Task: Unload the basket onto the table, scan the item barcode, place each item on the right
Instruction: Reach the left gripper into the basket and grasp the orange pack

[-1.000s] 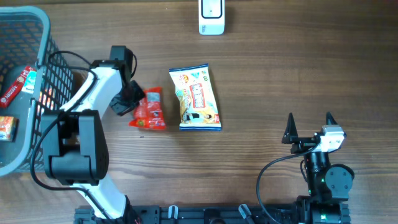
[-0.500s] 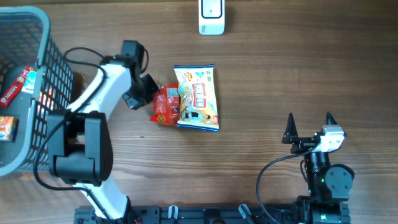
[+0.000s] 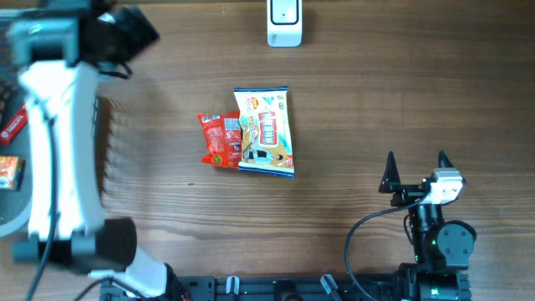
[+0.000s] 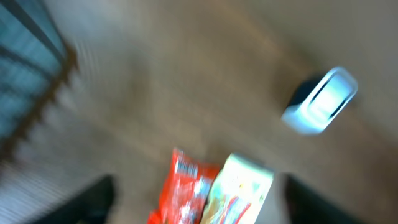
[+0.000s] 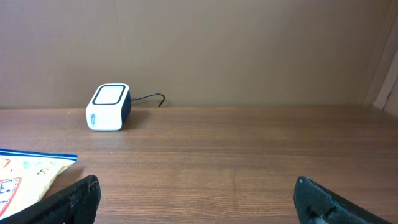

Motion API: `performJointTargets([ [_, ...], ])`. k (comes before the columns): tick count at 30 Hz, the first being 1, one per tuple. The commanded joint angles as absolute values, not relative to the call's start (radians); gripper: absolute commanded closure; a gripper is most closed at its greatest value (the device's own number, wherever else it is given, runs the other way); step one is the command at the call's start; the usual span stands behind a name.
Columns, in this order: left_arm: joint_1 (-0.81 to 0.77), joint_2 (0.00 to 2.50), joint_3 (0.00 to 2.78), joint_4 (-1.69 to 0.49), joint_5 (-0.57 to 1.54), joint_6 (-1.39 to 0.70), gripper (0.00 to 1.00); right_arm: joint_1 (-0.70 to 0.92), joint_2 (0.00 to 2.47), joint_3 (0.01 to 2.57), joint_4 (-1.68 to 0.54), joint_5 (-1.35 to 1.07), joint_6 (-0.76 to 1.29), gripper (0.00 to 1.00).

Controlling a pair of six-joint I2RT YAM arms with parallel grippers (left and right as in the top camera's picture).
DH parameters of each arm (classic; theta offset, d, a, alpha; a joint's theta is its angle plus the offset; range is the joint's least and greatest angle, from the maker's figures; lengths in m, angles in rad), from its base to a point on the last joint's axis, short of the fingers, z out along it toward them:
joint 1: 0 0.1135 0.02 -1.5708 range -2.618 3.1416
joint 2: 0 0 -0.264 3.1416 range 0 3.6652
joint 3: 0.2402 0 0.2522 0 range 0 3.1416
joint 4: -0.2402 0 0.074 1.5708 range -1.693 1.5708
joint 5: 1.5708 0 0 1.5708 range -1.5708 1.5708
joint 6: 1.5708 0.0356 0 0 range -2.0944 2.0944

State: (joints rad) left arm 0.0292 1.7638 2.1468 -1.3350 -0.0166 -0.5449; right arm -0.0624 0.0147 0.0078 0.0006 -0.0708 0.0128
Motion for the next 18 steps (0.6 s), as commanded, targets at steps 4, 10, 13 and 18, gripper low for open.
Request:
performJointTargets([
  [4,0.183,1.657,2.226,-1.327,-0.337,-0.528,0.0,-0.067,0.007,0.005,0.003,-0.079,0.003,0.0],
  [10,0.366,1.701,2.225,-1.335,-0.345,-0.527,0.0,-0.067,0.007,0.005,0.003,-0.079,0.002,0.0],
  [13,0.45,1.756,2.225,-1.332,-0.288,-0.48,0.0,-0.067,0.007,0.005,0.003,-0.079,0.002,0.0],
  [18,0.53,1.871,2.225,-1.328,-0.131,-0.324,0.0,-0.067,0.007,0.005,0.004,-0.079,0.002,0.0],
])
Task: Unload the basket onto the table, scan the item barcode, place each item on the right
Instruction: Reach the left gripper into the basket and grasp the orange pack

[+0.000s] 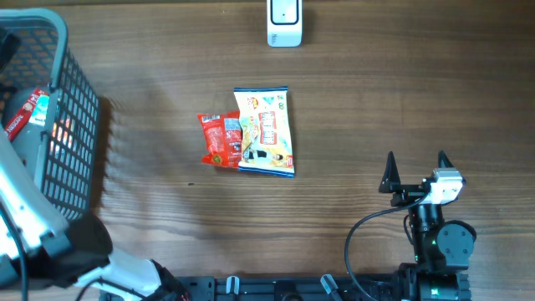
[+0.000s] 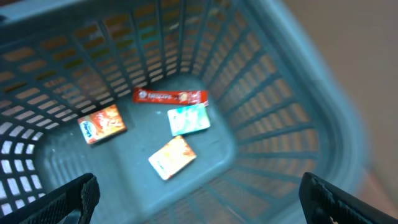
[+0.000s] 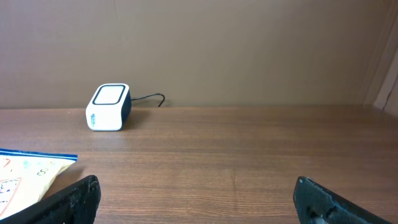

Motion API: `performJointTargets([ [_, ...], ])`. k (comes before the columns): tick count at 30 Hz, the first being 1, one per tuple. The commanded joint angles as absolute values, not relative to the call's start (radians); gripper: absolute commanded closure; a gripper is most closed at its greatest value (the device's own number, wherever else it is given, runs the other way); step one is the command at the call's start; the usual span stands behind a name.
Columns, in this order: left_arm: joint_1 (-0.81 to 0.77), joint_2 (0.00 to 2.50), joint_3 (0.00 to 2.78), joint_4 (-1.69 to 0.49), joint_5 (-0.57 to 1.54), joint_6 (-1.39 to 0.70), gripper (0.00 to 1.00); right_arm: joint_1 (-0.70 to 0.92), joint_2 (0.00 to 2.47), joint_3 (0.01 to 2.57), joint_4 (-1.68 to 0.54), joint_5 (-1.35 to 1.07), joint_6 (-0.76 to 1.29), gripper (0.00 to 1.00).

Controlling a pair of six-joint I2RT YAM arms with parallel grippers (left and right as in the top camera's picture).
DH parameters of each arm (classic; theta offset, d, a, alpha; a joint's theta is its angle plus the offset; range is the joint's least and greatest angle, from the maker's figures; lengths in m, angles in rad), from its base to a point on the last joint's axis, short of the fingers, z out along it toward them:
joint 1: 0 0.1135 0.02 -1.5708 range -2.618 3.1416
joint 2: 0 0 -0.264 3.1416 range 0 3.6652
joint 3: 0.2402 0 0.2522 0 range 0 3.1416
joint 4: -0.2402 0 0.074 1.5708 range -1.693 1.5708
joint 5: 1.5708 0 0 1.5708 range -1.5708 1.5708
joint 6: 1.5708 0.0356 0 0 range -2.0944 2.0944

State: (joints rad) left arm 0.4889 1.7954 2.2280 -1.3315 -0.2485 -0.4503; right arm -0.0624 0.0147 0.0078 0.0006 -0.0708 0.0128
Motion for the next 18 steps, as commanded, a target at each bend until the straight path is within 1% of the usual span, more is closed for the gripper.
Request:
performJointTargets([
  [1,0.54,1.893,2.225,-1.327,-0.117,-0.321,0.0,-0.067,0.007,0.005,0.003,-0.079,0.002,0.0],
  [4,0.561,1.959,2.225,-1.325,-0.109,-0.32,0.01,-0.067,0.007,0.005,0.004,-0.079,0.002,0.0],
  [9,0.587,2.062,2.225,-1.334,-0.108,-0.261,0.08,-0.067,0.007,0.005,0.004,-0.079,0.002,0.0],
  [14,0.606,2.183,2.224,-1.345,-0.036,-0.151,0.08,-0.067,0.007,0.005,0.003,-0.079,0.003,0.0],
  [18,0.605,2.25,2.224,-1.353,-0.027,-0.12,0.08,-0.067,0.007,0.005,0.003,-0.079,0.002,0.0],
])
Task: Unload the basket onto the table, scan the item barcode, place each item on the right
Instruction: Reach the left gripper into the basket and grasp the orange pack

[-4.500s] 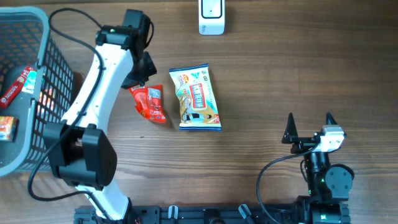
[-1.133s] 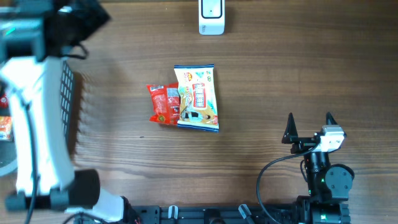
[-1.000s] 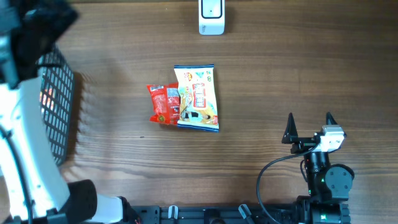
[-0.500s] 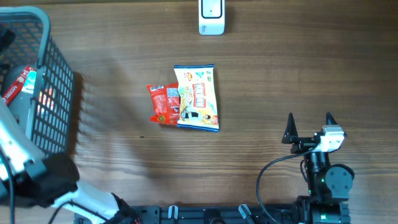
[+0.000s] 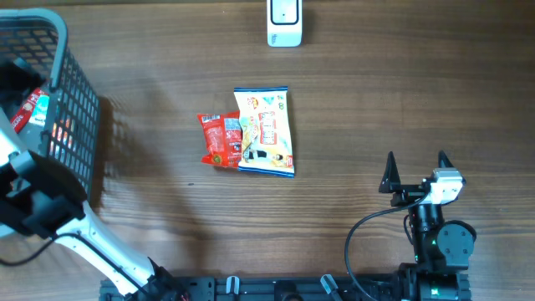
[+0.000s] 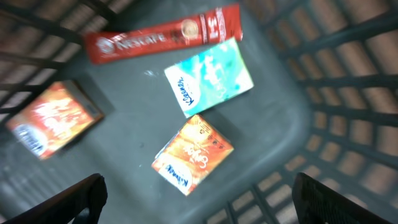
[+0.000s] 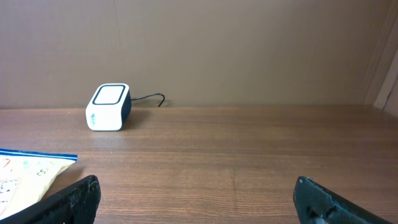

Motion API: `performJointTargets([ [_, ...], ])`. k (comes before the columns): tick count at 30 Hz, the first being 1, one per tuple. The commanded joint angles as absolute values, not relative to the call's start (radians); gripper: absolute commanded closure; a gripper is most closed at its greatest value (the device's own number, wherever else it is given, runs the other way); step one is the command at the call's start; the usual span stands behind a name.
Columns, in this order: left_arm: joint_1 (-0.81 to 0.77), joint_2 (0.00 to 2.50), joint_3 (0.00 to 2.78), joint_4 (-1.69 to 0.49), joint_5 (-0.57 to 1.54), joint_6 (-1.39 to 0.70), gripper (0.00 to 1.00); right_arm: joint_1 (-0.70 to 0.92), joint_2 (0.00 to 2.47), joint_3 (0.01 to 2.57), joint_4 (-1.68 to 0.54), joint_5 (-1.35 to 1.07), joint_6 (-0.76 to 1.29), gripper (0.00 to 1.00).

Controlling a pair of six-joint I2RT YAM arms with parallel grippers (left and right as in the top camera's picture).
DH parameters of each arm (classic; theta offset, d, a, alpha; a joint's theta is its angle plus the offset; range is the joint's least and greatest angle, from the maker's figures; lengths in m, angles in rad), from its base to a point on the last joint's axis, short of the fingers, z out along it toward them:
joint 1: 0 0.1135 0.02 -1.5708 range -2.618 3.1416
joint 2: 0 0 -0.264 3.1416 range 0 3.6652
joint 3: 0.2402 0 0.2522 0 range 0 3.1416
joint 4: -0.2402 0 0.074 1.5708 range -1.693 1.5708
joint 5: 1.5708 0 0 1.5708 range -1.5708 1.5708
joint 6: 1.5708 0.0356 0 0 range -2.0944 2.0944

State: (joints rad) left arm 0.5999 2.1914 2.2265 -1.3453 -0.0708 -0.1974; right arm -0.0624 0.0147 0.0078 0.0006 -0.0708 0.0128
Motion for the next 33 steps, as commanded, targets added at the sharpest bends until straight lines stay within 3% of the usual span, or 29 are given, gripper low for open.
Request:
performJointTargets([
  [1,0.605,2.266,2.224,-1.357,-0.026,-0.114,0.08,-0.067,0.007,0.005,0.003,-0.079,0.002,0.0],
  [9,0.606,2.356,2.174,-1.369,-0.004,-0.056,0.09,-0.067,0.007,0.005,0.003,-0.079,0.002,0.0],
  [14,0.606,2.357,2.077,-1.339,-0.009,-0.035,0.28,-0.067,0.007,0.005,0.003,-0.079,0.002,0.0],
  [25,0.606,2.357,2.019,-1.324,-0.016,-0.03,0.38,-0.067,0.007,0.005,0.004,-0.079,0.002,0.0],
  [28,0.606,2.357,2.019,-1.325,-0.016,-0.03,0.64,-0.067,0.007,0.005,0.003,-0.079,0.002,0.0],
  [29,0.606,2.357,2.02,-1.327,-0.015,-0.031,0.79,-0.067,0.007,0.005,0.004,-0.079,0.002,0.0],
  [32,0.606,2.35,2.021,-1.331,-0.015,-0.048,0.96,-0.067,0.007,0.005,0.003,-0.079,0.002,0.0],
  [33,0.606,2.346,2.025,-1.333,-0.015,-0.065,0.96,-0.067,0.007,0.005,0.003,-0.079,0.002,0.0],
])
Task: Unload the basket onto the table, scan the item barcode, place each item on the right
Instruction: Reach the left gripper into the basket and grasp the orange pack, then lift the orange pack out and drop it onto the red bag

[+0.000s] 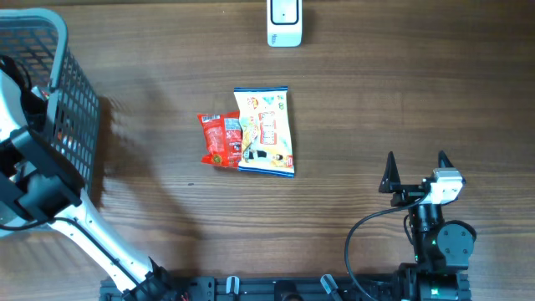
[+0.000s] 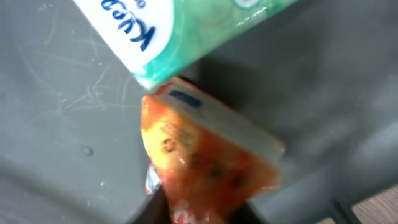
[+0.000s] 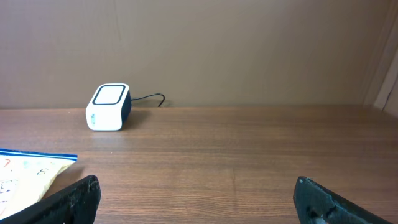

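Filling the left wrist view, an orange packet (image 2: 205, 149) lies tipped up on the basket floor (image 2: 56, 124), below a teal tissue pack (image 2: 186, 31). My left gripper (image 2: 202, 210) is shut on the orange packet, its dark fingers hugging both sides of the lower end. From overhead the left arm reaches down into the grey basket (image 1: 58, 84) and its fingers are hidden. The white scanner (image 1: 284, 23) stands at the table's far edge. My right gripper (image 1: 415, 171) rests open near the front right, holding nothing.
A yellow snack bag (image 1: 266, 131) and a red packet (image 1: 221, 140) lie side by side mid-table. The right wrist view shows the scanner (image 3: 108, 107) with its cable and a corner of the snack bag (image 3: 25, 171). The basket's mesh walls surround the left gripper.
My left gripper was open above the packets on the basket floor; it is now down at the floor and shut on the orange packet. The right arm has not moved.
The left arm was over the table near the snack bags, in blur. Then it looked down into the basket from above, open. Then it hung closer over the tissue pack and orange packets, and now it grips one orange packet.
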Motion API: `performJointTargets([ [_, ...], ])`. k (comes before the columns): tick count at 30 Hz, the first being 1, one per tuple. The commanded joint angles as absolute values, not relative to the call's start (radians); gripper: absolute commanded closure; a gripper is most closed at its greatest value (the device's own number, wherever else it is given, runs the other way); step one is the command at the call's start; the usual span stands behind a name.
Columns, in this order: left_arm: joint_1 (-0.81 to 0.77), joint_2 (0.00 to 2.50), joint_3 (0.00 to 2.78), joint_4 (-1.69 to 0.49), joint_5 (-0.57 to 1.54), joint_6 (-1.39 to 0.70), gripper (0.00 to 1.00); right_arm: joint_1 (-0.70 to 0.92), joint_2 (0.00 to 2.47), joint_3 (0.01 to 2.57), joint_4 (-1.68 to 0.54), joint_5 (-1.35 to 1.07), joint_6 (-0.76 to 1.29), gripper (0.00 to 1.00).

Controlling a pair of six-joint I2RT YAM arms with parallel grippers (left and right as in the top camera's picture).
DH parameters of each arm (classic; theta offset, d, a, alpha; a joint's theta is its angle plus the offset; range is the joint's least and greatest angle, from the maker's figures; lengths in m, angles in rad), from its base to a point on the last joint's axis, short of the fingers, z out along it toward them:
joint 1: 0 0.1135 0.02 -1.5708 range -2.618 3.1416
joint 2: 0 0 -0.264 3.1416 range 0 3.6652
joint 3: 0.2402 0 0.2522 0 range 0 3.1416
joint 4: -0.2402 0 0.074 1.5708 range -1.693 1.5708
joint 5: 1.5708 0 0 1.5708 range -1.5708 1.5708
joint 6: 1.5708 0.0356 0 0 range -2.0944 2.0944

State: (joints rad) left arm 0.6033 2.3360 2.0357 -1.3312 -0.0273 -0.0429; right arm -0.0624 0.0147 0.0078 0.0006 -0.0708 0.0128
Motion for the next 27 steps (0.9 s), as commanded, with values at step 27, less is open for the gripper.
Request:
performJointTargets([
  [27,0.491,1.741,2.292,-1.422,0.516,-0.32,0.96,-0.067,0.007,0.005,0.003,-0.079,0.002,0.0],
])
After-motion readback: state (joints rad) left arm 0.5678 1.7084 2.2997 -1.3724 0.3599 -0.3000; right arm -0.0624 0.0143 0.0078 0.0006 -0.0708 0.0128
